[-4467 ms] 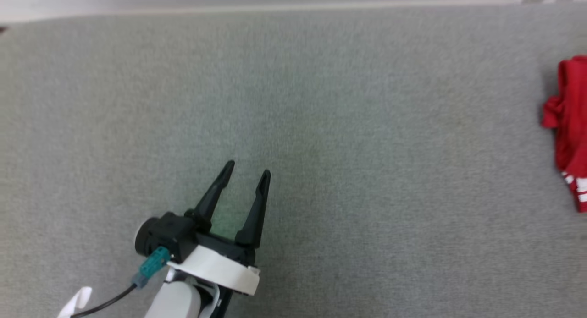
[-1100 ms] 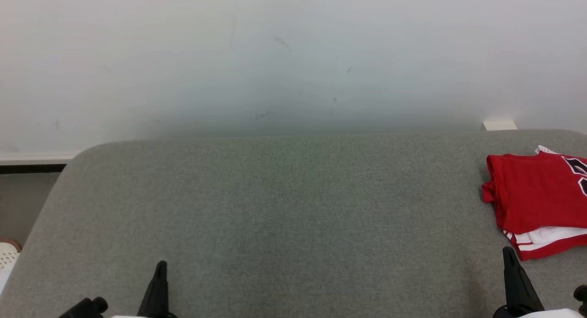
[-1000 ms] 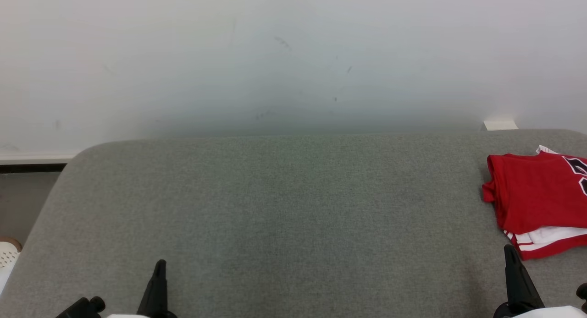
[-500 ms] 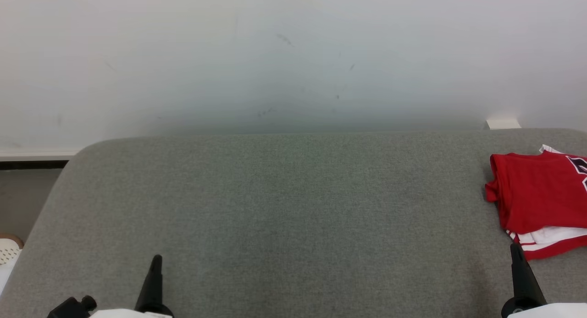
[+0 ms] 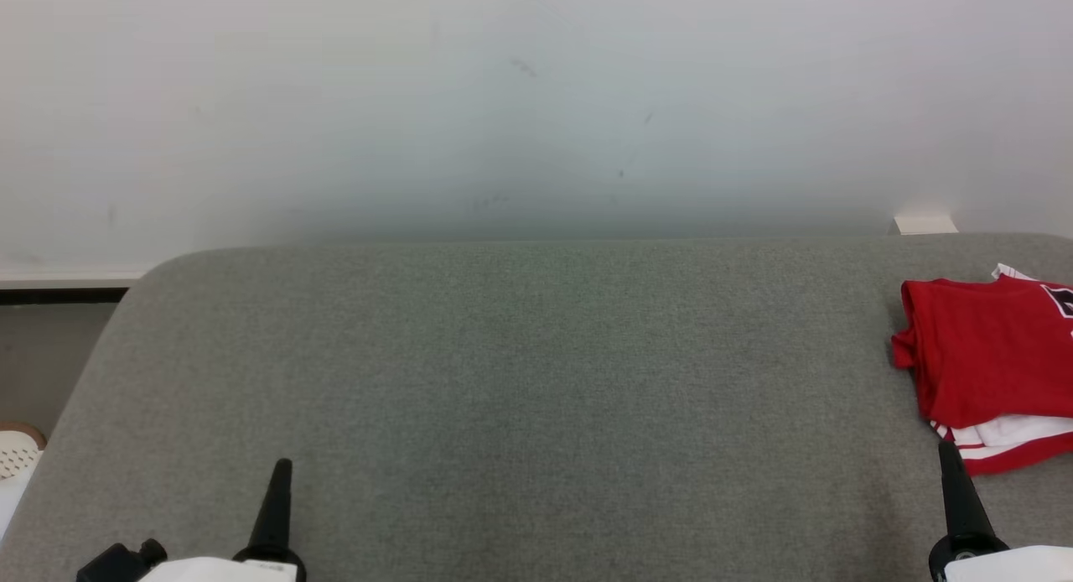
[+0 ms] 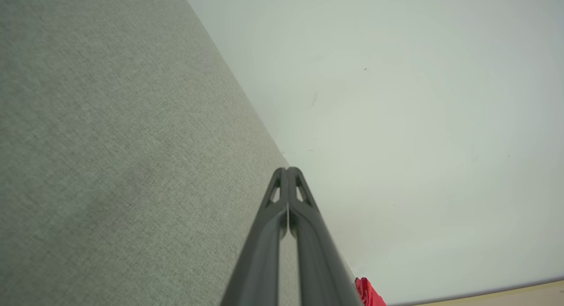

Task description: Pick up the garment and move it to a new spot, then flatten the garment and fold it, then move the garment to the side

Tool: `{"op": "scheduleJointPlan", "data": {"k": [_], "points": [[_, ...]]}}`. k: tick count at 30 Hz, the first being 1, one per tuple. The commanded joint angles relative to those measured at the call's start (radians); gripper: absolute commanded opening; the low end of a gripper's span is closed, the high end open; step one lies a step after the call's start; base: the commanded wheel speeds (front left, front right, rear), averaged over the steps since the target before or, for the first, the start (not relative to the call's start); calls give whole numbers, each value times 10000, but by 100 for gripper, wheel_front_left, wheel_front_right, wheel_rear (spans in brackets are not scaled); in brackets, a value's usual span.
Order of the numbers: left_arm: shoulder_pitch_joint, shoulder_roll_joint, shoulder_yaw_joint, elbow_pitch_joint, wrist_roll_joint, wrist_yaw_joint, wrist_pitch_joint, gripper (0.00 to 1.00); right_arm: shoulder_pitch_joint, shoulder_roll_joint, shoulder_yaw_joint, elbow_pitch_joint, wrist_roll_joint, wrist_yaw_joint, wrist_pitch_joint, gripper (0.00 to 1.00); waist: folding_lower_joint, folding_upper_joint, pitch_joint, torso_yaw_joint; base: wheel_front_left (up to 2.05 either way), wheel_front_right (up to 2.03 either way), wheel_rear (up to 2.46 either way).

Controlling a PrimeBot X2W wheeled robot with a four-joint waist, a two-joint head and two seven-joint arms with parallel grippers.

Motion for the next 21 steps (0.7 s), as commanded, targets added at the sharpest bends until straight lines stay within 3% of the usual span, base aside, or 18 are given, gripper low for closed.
{"op": "scheduleJointPlan", "data": {"k": [1, 21], "points": [[-194, 66, 68, -100, -360, -70, 63, 0, -238, -29, -90, -54, 292, -11, 59, 0, 0, 0, 7, 6, 0, 0, 0], [-349, 81, 276, -85, -2234, -105, 558, 0, -357, 72, -384, -16, 2061, -14, 567, 0, 0, 0, 99, 86, 0, 0, 0]]}}
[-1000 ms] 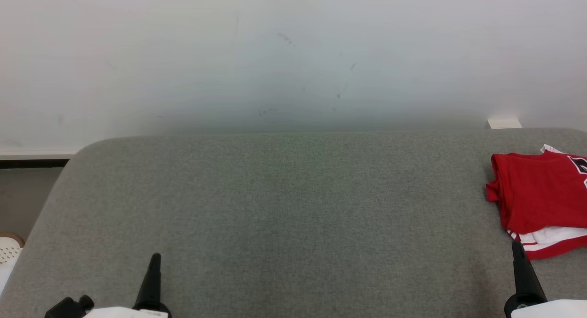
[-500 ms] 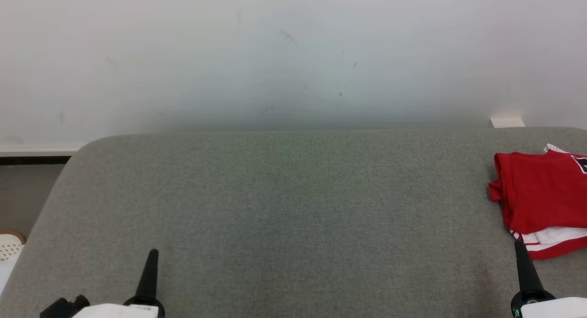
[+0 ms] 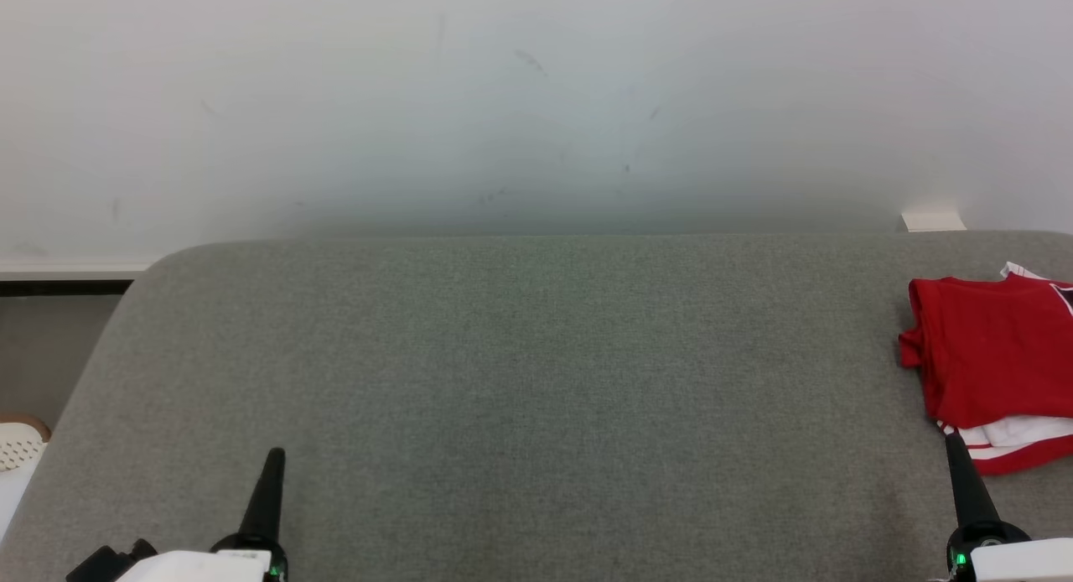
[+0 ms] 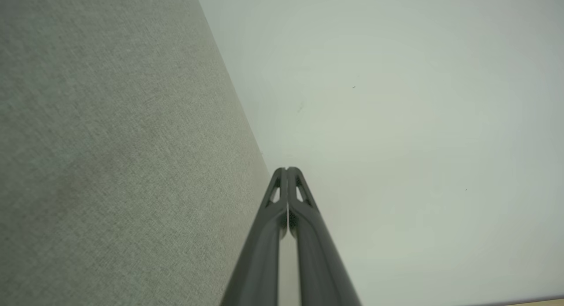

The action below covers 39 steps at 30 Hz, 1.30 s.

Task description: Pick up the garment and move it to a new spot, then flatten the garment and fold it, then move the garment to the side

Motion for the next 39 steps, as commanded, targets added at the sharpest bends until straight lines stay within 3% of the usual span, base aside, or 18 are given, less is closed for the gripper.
{"op": "scheduleJointPlan", "data": {"k": [1, 39], "points": [[-175, 76, 54, -72, -325, -46, 60, 0, -192, -18, -86, -32, 272, -14, 73, 0, -1, -1, 8, 7, 0, 0, 0], [-371, 90, 361, -40, -3060, -116, 791, 0, -363, 144, -518, 41, 2863, -20, 830, 0, -1, -1, 178, 154, 0, 0, 0]]}}
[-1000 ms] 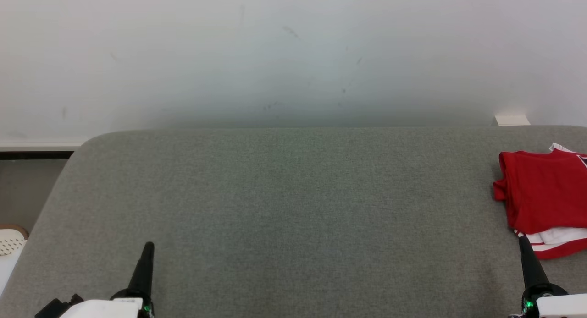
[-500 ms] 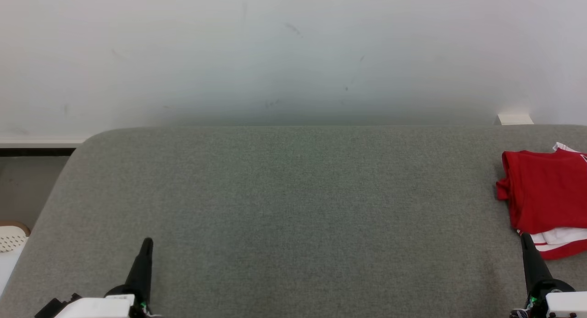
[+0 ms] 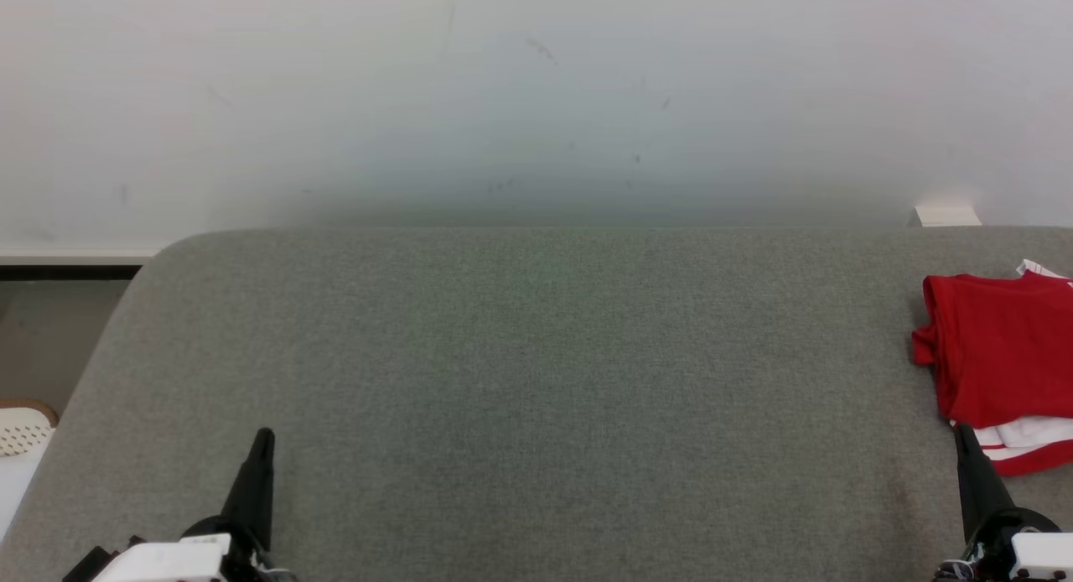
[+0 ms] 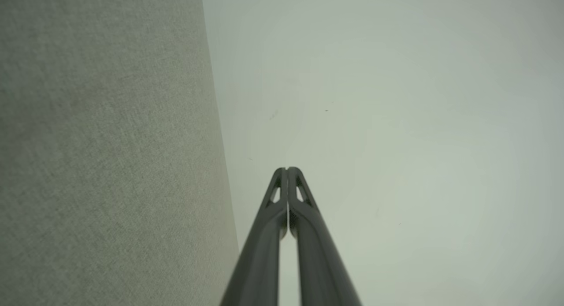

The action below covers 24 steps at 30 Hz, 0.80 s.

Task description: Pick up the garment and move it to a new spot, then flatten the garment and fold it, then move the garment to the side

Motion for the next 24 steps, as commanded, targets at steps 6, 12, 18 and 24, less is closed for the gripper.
{"op": "scheduleJointPlan", "data": {"k": [6, 12, 18, 24], "points": [[-92, 68, 45, -25, -291, -64, 82, 0, -137, 24, -77, 26, 233, -21, 95, 0, -1, -1, 12, 11, 0, 0, 0], [-91, 68, 44, -26, -291, -64, 81, 0, -137, 24, -80, 26, 229, -21, 99, 0, -1, -1, 12, 11, 0, 0, 0], [-91, 68, 44, -26, -292, -64, 81, 0, -137, 25, -83, 27, 226, -21, 100, 0, -1, -1, 12, 11, 0, 0, 0], [-90, 68, 43, -27, -292, -64, 81, 0, -137, 25, -85, 27, 223, -21, 103, 0, -1, -1, 12, 11, 0, 0, 0]]}}
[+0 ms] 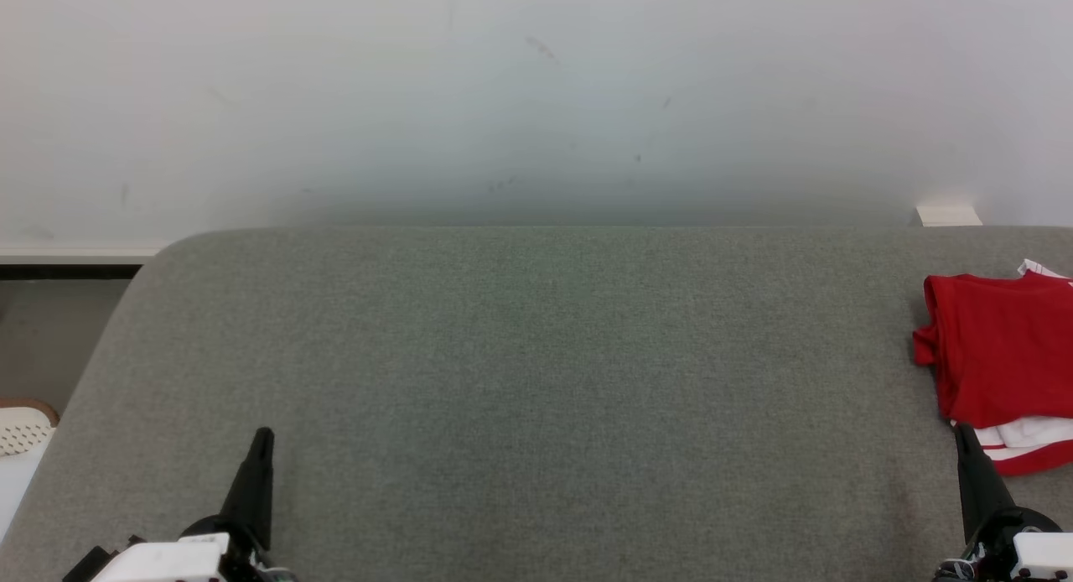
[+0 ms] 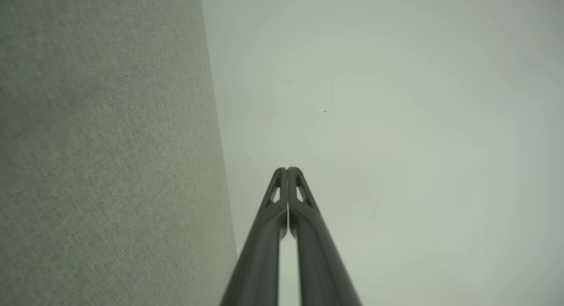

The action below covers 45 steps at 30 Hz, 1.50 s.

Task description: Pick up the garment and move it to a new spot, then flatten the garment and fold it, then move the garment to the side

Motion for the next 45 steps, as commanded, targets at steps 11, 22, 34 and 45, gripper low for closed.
{"op": "scheduleJointPlan", "data": {"k": [11, 22, 34, 45], "points": [[-70, 66, 22, -28, -134, -60, 42, 0, -124, 6, -47, 25, 5, -21, 33, 0, -1, 0, 0, 0, 0, 0, 0], [-70, 66, 21, -29, -134, -61, 41, 0, -125, 8, -51, 24, 1, -21, 37, 0, -1, 0, 0, 0, 0, 0, 0], [-69, 66, 21, -28, -135, -61, 41, 0, -125, 9, -52, 24, -3, -21, 39, 0, -1, 0, 0, 0, 0, 0, 0], [-69, 66, 20, -28, -135, -61, 41, 0, -125, 10, -54, 24, -6, -21, 40, 0, -1, 0, 0, 0, 0, 0, 0]]}}
